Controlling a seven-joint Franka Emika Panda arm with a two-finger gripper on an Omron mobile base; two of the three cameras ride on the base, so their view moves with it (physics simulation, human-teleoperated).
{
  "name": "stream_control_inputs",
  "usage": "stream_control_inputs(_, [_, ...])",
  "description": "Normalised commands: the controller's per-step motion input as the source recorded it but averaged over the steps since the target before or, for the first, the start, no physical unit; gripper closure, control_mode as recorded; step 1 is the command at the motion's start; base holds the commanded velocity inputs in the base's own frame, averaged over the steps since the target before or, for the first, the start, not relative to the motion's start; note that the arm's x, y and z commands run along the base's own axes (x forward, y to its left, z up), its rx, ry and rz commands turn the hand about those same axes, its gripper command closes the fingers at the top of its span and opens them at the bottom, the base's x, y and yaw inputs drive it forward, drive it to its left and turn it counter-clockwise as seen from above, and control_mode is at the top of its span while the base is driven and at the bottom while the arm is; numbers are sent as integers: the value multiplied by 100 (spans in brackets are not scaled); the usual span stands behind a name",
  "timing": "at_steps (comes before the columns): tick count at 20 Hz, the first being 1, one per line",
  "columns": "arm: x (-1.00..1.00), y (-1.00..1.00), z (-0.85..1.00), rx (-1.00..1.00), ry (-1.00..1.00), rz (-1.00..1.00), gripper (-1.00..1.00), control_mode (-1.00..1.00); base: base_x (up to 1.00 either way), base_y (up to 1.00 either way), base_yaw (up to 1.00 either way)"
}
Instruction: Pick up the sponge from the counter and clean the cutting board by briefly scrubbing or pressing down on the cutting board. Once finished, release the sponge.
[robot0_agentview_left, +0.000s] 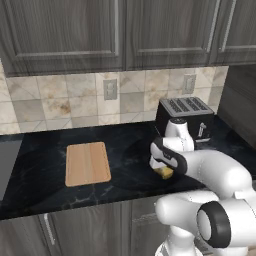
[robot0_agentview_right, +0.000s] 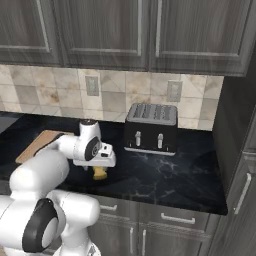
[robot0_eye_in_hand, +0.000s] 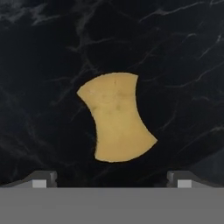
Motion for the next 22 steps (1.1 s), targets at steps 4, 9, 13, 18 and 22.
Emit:
stream_control_inputs(4, [27, -2, -17, 0, 0, 0, -100, -100, 0, 0, 0])
stream_control_inputs(9, [12, 0, -10, 0, 0, 0, -100, -100, 0, 0, 0])
stream_control_inputs(13, [0, 0, -8, 0, 0, 0, -100, -100, 0, 0, 0])
stream_control_inputs(18, [0, 0, -10, 0, 0, 0, -100, -100, 0, 0, 0])
stream_control_inputs(22, [0, 0, -11, 0, 0, 0, -100, -100, 0, 0, 0])
